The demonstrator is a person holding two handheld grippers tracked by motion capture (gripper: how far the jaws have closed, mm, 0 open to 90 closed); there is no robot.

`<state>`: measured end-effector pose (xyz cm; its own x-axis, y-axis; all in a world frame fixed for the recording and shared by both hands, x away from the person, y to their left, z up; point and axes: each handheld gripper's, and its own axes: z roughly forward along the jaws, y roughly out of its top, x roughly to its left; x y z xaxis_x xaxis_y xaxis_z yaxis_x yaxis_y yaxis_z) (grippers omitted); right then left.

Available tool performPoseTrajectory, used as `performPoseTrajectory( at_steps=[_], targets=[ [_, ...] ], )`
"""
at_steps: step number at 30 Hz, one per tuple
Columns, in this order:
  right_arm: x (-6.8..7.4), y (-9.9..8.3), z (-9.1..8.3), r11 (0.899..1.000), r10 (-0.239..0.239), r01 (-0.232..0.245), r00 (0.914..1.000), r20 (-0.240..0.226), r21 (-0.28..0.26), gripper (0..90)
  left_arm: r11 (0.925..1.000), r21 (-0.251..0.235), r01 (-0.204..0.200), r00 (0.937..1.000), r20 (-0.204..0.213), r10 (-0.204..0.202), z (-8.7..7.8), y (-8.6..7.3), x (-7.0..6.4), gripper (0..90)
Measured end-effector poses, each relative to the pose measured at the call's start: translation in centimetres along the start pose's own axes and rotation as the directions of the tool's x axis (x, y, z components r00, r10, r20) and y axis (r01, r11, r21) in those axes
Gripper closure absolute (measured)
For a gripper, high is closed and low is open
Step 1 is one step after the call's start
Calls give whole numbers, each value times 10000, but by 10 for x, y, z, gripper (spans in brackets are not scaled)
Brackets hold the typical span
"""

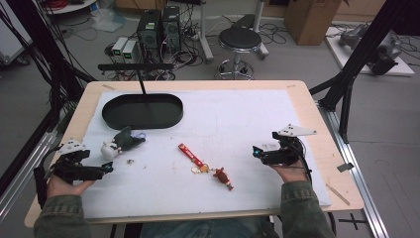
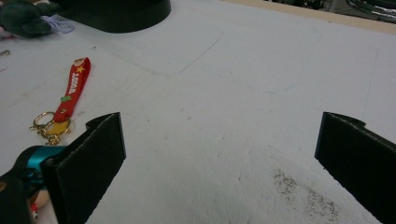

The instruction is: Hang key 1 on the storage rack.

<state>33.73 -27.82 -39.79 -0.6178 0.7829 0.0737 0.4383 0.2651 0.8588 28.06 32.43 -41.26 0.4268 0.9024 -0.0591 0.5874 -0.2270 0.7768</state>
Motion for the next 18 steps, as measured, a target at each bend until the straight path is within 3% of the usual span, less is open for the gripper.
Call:
performPoseTrajectory(
  at_steps=[18],
  targets=[
    [1, -1, 5, 9989, -40, 40, 10000, 0, 470, 9, 9999, -153, 10, 9999, 105, -9, -2, 0, 0, 30]
  ],
)
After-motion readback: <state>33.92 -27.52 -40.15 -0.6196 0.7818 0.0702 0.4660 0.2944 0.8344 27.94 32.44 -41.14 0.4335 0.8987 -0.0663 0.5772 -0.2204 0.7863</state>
